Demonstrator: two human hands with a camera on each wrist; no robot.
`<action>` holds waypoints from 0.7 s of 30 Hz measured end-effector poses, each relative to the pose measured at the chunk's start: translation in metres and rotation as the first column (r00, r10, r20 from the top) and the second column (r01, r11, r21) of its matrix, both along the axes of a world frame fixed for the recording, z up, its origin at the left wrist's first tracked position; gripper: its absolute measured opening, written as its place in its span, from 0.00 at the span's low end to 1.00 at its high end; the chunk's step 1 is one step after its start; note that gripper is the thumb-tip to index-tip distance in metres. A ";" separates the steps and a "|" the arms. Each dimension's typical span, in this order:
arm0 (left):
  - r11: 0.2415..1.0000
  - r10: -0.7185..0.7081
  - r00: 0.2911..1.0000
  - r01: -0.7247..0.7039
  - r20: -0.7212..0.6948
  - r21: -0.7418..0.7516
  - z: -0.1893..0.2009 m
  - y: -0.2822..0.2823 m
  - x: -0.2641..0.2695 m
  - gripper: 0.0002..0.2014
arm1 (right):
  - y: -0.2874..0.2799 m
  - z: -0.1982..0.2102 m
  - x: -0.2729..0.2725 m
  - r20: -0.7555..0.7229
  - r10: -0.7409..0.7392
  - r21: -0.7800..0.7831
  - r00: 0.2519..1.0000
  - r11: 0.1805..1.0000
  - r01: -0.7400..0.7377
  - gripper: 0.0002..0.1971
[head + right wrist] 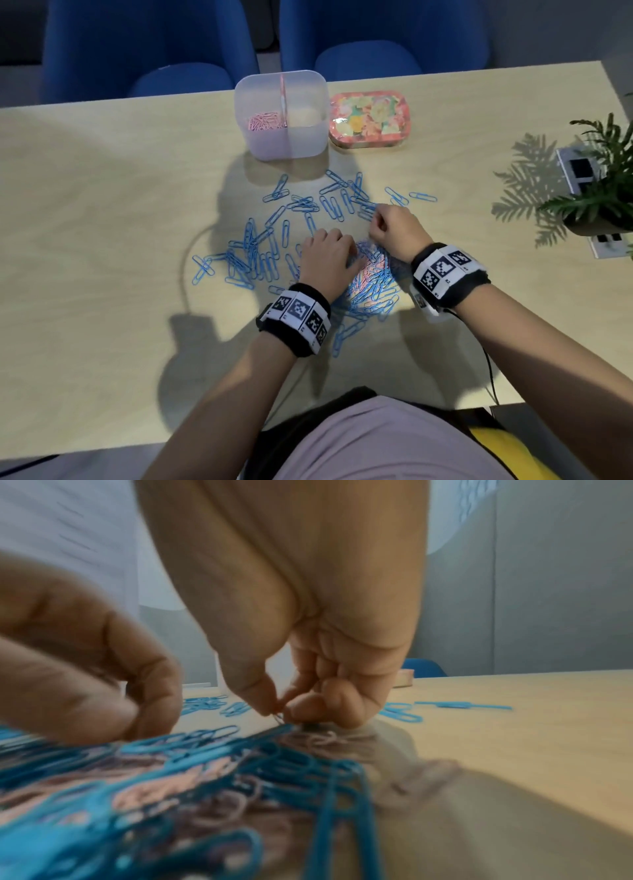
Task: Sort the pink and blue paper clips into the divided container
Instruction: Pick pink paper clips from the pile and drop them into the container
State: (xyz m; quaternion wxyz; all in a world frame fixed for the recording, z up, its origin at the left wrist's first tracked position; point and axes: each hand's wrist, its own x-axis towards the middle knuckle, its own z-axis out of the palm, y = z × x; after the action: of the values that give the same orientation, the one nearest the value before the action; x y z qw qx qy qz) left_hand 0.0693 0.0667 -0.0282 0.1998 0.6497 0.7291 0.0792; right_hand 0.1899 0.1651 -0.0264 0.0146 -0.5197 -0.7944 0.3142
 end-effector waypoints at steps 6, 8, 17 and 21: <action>0.995 0.039 0.996 -0.032 0.075 -0.096 -0.003 -0.006 -0.005 0.12 | -0.016 0.007 0.035 -0.421 -0.411 -0.306 0.808 0.903 0.300 0.14; 0.994 0.071 0.993 -0.062 0.090 -0.094 -0.003 -0.009 -0.012 0.11 | -0.024 0.005 0.039 -0.447 -0.566 -0.481 0.693 0.805 0.348 0.18; 0.973 0.225 0.894 -0.230 0.388 -0.034 0.007 -0.007 -0.040 0.04 | -0.028 0.001 0.018 -0.152 -0.315 -0.230 0.937 0.933 0.276 0.15; 0.964 0.246 0.799 -0.258 0.548 -0.056 0.012 -0.003 -0.041 0.07 | -0.028 -0.003 0.004 0.055 -0.184 -0.098 0.981 0.977 0.188 0.16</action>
State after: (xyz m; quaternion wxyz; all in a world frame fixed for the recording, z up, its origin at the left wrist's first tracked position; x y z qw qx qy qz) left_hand 0.0288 0.0639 -0.0161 0.3817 0.4986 0.7196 0.2963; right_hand 0.1940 0.1368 -0.0294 -0.0007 -0.5988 -0.7252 0.3400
